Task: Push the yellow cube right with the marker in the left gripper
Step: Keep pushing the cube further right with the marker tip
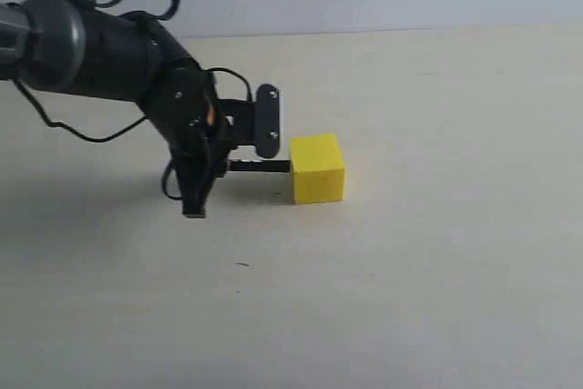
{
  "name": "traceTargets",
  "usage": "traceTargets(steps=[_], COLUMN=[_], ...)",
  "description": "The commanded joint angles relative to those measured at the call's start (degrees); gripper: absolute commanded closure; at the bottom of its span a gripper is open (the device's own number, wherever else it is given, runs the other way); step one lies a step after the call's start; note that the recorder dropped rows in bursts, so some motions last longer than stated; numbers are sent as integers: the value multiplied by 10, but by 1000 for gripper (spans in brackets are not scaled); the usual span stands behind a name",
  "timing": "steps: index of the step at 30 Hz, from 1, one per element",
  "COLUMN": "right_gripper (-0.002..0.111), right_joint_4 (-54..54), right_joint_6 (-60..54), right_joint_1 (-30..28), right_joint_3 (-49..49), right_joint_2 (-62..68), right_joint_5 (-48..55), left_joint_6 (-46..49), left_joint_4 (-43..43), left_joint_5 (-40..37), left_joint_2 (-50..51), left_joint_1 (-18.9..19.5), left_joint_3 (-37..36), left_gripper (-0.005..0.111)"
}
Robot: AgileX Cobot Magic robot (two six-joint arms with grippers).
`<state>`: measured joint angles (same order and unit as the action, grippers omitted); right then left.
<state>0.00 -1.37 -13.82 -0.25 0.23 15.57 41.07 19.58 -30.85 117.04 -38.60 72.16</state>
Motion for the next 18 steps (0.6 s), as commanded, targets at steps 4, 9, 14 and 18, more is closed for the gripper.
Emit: traceTargets(steps=[4,9,14,18], right_gripper=[108,108,108,108], right_joint_4=[0,0,0,0], right_joint_6=[-3,-3,-3,-3], right_joint_1=[-2,-2,-2,-2], right_joint_3=[3,3,3,3], right_joint_2=[-2,-2,-2,-2], right_joint_5=[-3,-3,-3,-3], left_joint_6=[-38,-38,-36,-42], left_joint_4=[7,4,4,-2], left_joint_5=[-73,-108,-80,-4], left_joint_2=[13,12,16,16], left_joint_1=[-26,8,12,-15], left_joint_3=[46,46,46,46], left_gripper=[107,107,107,107])
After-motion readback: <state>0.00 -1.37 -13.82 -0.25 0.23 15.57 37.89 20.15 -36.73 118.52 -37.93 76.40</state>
